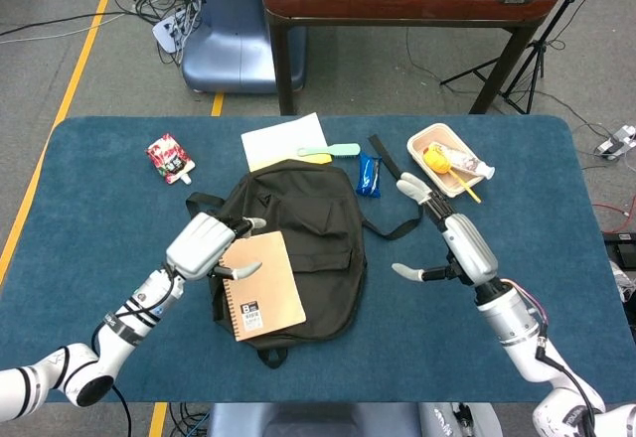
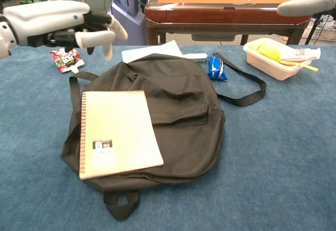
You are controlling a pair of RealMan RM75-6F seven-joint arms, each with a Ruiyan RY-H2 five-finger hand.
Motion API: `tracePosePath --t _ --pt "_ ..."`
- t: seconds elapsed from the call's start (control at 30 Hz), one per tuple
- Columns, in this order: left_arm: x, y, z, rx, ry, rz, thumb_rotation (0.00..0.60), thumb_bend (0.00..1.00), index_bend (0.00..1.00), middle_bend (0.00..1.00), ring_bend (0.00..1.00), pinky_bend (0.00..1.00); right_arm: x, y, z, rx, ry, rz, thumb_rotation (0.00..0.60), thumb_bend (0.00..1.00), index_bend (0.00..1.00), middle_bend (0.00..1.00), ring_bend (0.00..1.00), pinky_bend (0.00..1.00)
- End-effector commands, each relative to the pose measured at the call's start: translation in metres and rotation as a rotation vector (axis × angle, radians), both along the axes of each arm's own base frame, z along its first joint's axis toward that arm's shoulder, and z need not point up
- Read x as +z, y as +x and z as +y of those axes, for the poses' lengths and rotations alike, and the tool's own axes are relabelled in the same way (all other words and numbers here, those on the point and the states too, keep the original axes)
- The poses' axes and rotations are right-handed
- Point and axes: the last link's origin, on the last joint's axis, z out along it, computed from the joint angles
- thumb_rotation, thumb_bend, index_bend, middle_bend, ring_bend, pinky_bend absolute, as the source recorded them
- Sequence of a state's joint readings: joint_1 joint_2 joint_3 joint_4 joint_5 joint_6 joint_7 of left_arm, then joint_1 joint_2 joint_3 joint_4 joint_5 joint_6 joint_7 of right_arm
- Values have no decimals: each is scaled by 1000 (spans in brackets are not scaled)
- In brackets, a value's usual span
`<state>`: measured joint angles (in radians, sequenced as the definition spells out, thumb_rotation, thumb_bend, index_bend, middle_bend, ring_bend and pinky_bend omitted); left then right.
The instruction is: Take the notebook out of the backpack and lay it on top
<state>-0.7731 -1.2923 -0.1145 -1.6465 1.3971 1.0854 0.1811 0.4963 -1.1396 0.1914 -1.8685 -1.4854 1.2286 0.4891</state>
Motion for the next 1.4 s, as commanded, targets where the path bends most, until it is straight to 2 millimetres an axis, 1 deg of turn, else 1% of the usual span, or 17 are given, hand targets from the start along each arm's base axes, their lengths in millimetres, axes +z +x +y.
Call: tracePosePath --t 0.03,0.1,0.13,0.17,0.23,0.27,0.3,0.37,0.4,0.47,0.63,0.7,0.8,0.9,1.1,1.23,1.4 --pt "8 -11 5 58 19 4 68 171 182 343 405 592 1 -4 0 -17 -2 8 600 75 0 0 0 18" --pt "13 -19 11 92 45 -7 77 171 178 329 385 580 2 -9 0 -29 -10 24 600 76 0 0 0 18" --pt "16 -23 14 104 68 -16 94 171 179 326 379 577 3 -12 0 -38 -15 36 600 83 0 0 0 18" --pt "18 -28 17 111 89 -19 132 172 182 326 377 575 3 -14 -1 -46 -18 48 600 103 0 0 0 18" --pt "23 -38 22 127 130 -18 230 171 192 325 377 574 5 -21 -2 -63 -30 78 600 153 0 0 0 18" --pt "26 -44 25 141 147 -18 311 171 198 325 377 573 6 -24 -2 -71 -40 95 600 185 0 0 0 19" --pt "29 -52 29 162 167 -18 431 172 204 325 377 573 8 -29 -3 -83 -50 124 600 215 0 9 0 19" --pt "36 -67 34 201 200 -16 579 172 211 325 377 572 10 -36 -4 -101 -62 168 600 247 0 27 0 19" --pt "39 -74 36 220 214 -13 600 172 216 325 377 572 11 -40 -5 -110 -68 195 600 271 5 50 0 23" --pt "46 -90 35 267 238 -10 600 172 228 325 377 572 13 -51 -5 -129 -75 266 600 290 31 86 4 61" --pt "63 -125 20 373 285 11 600 172 274 325 377 572 18 -78 -3 -184 -97 438 600 296 220 227 115 220" --pt "69 -137 10 415 312 9 600 172 291 325 377 572 21 -89 -1 -211 -109 502 600 297 297 274 161 256" --pt "78 -150 -8 455 356 8 600 172 306 326 377 572 24 -102 6 -245 -138 577 600 298 356 309 201 299" --pt "83 -158 -30 469 405 10 600 172 314 325 377 566 25 -113 17 -275 -181 620 600 313 381 318 216 309" --pt "89 -168 -71 485 457 35 600 171 327 325 377 542 24 -129 41 -319 -254 634 600 329 383 338 238 323" --pt "88 -169 -98 488 469 24 600 172 333 325 377 538 22 -136 58 -346 -263 635 600 329 383 345 243 323" --pt "86 -167 -124 497 483 20 600 172 342 326 377 528 25 -140 70 -373 -275 619 600 329 383 345 243 323"
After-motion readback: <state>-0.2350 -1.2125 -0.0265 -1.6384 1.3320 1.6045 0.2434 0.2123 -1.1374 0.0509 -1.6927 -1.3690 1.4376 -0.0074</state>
